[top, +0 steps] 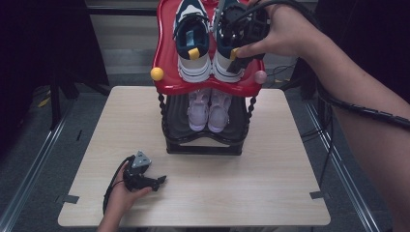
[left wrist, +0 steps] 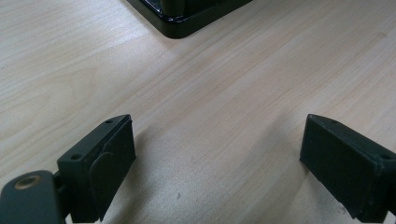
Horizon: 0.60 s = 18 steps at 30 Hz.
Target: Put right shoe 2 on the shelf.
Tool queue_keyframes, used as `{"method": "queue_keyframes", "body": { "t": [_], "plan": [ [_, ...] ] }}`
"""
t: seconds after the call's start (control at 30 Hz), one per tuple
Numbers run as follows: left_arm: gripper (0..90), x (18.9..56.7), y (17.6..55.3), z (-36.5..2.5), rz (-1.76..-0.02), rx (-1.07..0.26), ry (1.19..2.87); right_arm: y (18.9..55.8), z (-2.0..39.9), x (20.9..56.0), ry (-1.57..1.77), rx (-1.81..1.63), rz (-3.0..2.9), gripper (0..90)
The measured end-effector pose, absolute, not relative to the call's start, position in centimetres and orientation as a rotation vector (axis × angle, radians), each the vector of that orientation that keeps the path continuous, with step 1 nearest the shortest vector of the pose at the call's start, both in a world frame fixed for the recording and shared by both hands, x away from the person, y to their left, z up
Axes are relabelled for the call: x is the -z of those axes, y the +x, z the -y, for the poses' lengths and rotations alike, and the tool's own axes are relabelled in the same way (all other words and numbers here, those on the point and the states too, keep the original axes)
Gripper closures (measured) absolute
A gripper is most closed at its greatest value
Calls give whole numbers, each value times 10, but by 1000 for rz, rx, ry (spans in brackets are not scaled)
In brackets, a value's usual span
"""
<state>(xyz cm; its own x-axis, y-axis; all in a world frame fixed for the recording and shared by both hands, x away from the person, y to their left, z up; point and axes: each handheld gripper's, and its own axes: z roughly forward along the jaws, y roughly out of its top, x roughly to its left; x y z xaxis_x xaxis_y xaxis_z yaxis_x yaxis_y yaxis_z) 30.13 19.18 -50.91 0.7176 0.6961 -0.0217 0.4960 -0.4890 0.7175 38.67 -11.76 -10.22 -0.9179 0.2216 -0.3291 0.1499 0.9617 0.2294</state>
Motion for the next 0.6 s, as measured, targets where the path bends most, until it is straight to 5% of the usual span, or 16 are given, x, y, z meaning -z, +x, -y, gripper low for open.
{"method": "queue_keyframes", "body": {
  "t": [0.4,0.6],
  "plan": [
    [97,509,301,-192,-898,-353,2192,379,127,89,407,-326,-2823,162],
    [97,509,301,-192,-899,-353,2192,375,132,87,423,-325,-2835,151]
  ]
}}
